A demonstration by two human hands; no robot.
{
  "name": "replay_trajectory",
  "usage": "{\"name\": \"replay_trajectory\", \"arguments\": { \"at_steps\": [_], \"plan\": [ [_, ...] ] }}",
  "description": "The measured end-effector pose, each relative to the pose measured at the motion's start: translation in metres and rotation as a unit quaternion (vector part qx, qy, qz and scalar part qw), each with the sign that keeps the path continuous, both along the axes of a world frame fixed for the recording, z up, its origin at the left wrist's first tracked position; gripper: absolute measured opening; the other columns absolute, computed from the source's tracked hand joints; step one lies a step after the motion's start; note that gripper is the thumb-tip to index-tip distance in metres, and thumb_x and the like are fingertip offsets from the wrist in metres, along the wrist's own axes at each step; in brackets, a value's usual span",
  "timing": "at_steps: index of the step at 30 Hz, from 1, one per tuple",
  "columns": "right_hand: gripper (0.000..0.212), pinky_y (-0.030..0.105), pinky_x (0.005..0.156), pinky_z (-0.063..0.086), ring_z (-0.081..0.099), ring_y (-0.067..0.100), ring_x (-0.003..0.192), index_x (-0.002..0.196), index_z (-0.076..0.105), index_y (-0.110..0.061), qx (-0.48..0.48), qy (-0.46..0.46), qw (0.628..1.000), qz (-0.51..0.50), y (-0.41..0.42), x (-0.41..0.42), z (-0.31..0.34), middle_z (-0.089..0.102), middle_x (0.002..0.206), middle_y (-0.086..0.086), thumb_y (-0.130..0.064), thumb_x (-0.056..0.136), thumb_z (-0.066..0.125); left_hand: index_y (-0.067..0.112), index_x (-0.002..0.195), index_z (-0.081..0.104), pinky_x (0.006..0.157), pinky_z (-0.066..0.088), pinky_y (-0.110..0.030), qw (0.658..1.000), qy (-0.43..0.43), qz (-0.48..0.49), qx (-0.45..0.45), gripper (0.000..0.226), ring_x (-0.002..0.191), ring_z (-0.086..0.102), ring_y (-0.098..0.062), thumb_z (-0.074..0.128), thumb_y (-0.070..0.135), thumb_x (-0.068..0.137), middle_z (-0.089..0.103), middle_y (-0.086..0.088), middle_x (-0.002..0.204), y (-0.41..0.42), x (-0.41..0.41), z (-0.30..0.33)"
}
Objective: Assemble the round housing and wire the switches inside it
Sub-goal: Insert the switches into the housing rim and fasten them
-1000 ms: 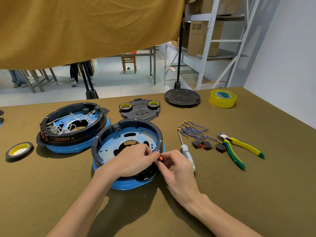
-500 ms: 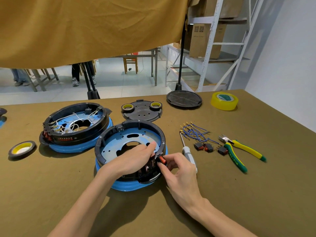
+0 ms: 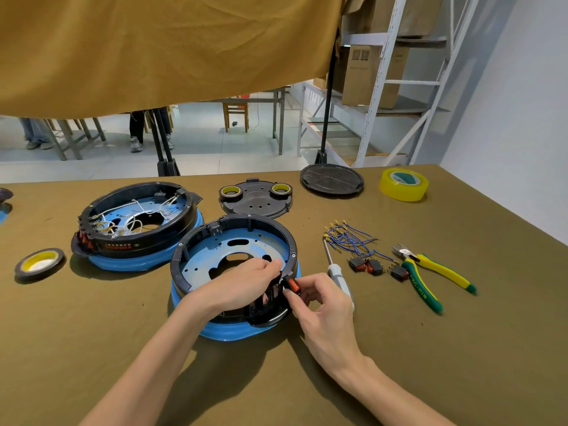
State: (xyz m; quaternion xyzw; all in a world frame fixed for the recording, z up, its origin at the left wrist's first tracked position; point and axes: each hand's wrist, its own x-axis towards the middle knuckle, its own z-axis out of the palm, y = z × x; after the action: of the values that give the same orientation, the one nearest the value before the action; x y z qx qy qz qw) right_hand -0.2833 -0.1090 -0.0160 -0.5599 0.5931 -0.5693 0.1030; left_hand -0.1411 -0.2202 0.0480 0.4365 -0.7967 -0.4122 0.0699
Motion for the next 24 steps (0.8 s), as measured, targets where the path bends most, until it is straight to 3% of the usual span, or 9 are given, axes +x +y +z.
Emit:
{"name": "replay_trajectory", "arguments": {
  "at_steps": [5,11,16,24],
  "plan": [
    [0.012,0.017,0.068,0.052,0.065,0.013,0.081,0.096,0.071,-0.019,0.008,-0.004,1.0,0.004,-0.001,-0.0001,0.0025,0.066,0.086,-0.013,-0.014,0.089,0.079,0.017,0.104,0.064,0.091,0.054,-0.047,1.0,0.006,-0.011,0.013,0.055,0.077,0.059,-0.014,0.032,0.062,0.104,0.065,0.0,0.087,-0.0009,0.0027,-0.0017],
    [0.012,0.016,0.067,0.05,0.063,0.012,0.081,0.095,0.072,-0.021,0.027,-0.019,0.999,0.003,-0.0016,-0.0004,0.0044,0.065,0.083,-0.013,-0.015,0.088,0.08,0.017,0.099,0.065,0.071,0.046,-0.035,0.999,-0.008,-0.033,-0.027,0.059,0.07,0.054,-0.011,0.05,0.073,0.091,0.058,0.006,0.075,0.0013,0.0003,-0.0016],
    [0.024,0.017,0.07,0.053,0.065,0.012,0.085,0.101,0.07,-0.032,0.025,0.01,0.999,0.024,0.0035,-0.0044,0.0054,0.067,0.089,-0.017,-0.013,0.088,0.078,0.021,0.1,0.064,0.07,0.047,-0.032,0.998,-0.019,-0.037,-0.049,0.048,0.073,0.057,-0.011,0.055,0.068,0.092,0.061,0.004,0.08,0.0042,-0.0006,-0.0004],
    [0.025,0.011,0.071,0.049,0.063,0.009,0.087,0.106,0.071,-0.027,0.019,0.056,0.998,0.006,0.0042,-0.0016,0.0064,0.064,0.09,-0.019,-0.01,0.089,0.077,0.028,0.085,0.067,0.077,0.057,-0.046,0.996,0.026,-0.029,-0.083,0.033,0.072,0.067,-0.018,0.06,0.059,0.094,0.074,-0.001,0.086,0.0082,0.0001,0.0036]
  ]
}}
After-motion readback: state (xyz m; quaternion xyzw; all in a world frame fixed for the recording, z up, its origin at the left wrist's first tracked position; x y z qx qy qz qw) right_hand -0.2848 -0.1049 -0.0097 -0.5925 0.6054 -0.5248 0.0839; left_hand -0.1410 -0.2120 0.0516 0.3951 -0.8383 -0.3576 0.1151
